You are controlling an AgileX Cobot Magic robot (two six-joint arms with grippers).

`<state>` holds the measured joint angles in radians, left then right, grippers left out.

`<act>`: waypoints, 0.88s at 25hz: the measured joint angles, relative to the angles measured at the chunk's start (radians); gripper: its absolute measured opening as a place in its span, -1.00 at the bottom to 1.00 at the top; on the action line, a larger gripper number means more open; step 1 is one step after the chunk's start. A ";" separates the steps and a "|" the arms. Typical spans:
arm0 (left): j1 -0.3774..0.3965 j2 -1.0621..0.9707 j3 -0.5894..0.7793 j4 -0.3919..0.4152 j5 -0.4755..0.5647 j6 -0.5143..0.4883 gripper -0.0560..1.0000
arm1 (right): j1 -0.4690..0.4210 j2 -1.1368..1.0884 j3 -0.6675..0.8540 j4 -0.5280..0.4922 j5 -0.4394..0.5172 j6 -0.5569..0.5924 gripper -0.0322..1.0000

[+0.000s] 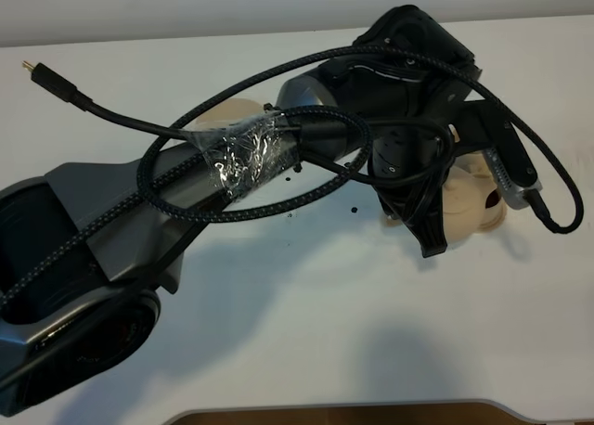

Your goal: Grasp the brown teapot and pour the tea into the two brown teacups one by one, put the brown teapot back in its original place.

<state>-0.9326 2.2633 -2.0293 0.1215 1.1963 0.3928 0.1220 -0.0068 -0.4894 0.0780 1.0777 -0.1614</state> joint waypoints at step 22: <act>0.167 0.003 0.038 0.170 -0.201 0.009 -0.65 | 0.000 0.000 0.000 0.000 0.000 0.000 -0.09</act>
<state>-0.7656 2.2667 -1.9916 0.2911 0.9954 0.4022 0.1220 -0.0068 -0.4894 0.0780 1.0777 -0.1614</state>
